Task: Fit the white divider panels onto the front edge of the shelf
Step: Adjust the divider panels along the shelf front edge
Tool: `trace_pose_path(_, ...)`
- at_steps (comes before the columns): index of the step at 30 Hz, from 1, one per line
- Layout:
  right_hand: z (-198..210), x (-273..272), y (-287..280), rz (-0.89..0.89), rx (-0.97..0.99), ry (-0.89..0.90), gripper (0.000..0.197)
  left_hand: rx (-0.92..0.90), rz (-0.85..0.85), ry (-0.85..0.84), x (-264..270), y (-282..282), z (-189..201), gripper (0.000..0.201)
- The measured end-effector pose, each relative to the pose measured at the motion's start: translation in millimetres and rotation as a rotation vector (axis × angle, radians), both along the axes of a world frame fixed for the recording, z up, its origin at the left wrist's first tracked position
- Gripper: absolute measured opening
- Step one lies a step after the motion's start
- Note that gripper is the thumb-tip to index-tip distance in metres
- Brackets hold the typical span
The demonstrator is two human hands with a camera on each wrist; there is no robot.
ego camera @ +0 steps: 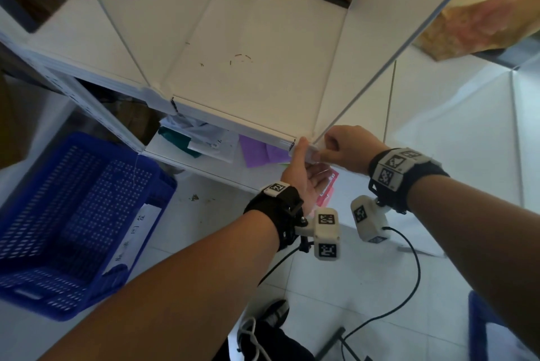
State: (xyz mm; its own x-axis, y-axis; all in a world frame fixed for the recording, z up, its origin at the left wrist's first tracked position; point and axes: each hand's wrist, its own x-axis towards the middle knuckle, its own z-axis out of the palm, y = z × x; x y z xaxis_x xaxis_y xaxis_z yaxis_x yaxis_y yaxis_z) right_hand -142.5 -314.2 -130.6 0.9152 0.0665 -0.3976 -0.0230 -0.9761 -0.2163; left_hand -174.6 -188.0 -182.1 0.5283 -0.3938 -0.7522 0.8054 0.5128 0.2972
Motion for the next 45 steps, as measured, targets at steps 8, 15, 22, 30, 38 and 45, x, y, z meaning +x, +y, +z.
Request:
trace_pose_path(8,4,-1,3,-0.026,0.049,0.013,0.04,0.1,-0.121,-0.043,6,28,-1,0.069)
trace_pose_path(15,34,-40,43,0.092,-0.194,0.388,0.013,0.416,-0.194,-0.063,36,145,11,0.013)
trace_pose_path(22,84,44,203,0.164,0.148,0.136,0.033,0.55,-0.025,-0.015,101,244,24,0.045)
trace_pose_path(30,27,156,244,-0.141,0.141,0.016,0.033,0.378,0.039,-0.05,147,263,27,0.078)
trace_pose_path(38,5,166,253,-0.138,0.154,0.082,0.051,0.187,0.152,-0.041,161,252,0,0.079)
trace_pose_path(45,-4,167,249,-0.172,0.138,0.061,0.041,0.171,0.136,-0.052,164,250,-2,0.071)
